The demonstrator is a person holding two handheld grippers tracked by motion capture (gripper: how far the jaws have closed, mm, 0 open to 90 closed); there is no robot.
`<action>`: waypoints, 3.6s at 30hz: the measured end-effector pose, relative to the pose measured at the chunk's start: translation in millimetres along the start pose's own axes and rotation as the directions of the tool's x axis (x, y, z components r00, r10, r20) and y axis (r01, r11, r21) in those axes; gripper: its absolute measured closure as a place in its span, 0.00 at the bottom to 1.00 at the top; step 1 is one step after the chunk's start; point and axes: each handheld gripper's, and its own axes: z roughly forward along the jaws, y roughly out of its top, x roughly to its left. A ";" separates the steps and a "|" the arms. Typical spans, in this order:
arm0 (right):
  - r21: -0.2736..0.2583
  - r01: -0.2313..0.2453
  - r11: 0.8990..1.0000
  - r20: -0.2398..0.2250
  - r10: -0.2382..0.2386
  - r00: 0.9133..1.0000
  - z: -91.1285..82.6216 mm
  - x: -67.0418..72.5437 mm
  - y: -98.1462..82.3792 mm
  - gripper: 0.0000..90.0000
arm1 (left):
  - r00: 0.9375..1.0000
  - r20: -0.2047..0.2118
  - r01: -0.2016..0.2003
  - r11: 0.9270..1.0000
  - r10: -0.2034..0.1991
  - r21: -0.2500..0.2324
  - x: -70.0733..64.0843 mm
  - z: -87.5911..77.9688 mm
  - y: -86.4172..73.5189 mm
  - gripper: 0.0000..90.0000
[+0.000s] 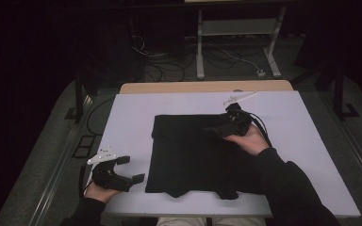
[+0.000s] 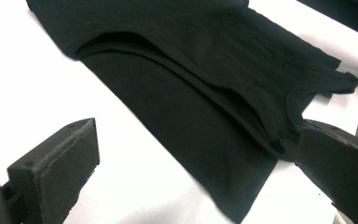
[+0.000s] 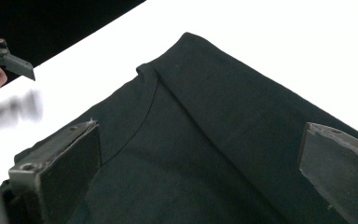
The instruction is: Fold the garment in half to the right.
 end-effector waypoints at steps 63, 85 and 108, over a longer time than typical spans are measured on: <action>0.065 0.085 0.994 -0.068 -0.081 0.994 138.6 23.1 75.2 0.00 | 0.980 0.143 -0.169 0.959 0.139 0.226 -21.0 37.1 -11.4 0.00; 0.105 0.089 0.991 -0.039 -0.085 0.996 177.1 22.7 77.3 0.00 | 0.965 0.165 -0.243 0.930 0.204 0.275 -24.6 44.9 -10.7 0.13; 0.170 0.051 0.984 0.051 -0.061 0.997 215.0 20.1 74.6 0.00 | 0.960 0.082 -0.280 0.923 0.268 0.266 -25.4 45.5 -8.9 0.43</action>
